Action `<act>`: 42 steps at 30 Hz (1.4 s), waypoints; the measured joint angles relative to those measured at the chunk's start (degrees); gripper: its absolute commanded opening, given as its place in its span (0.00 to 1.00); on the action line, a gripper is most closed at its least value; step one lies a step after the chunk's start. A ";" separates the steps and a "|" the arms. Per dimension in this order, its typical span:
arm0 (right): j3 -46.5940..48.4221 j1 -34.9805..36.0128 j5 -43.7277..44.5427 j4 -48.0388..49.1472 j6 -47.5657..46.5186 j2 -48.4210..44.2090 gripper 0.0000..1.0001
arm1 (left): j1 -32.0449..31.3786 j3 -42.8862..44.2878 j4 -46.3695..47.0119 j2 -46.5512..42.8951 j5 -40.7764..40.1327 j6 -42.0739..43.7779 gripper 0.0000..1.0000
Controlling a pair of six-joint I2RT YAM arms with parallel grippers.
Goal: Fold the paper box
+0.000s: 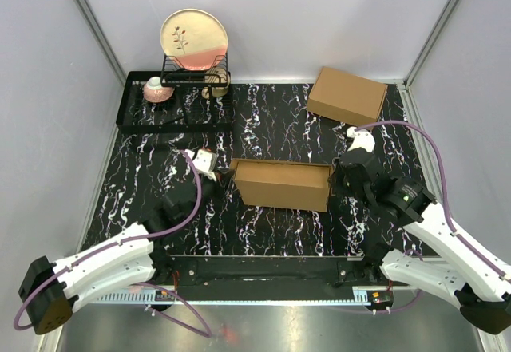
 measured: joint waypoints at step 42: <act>-3.87 0.09 9.38 4.76 -4.17 4.81 0.00 | -0.11 20.90 -20.44 15.02 -2.99 -10.82 0.15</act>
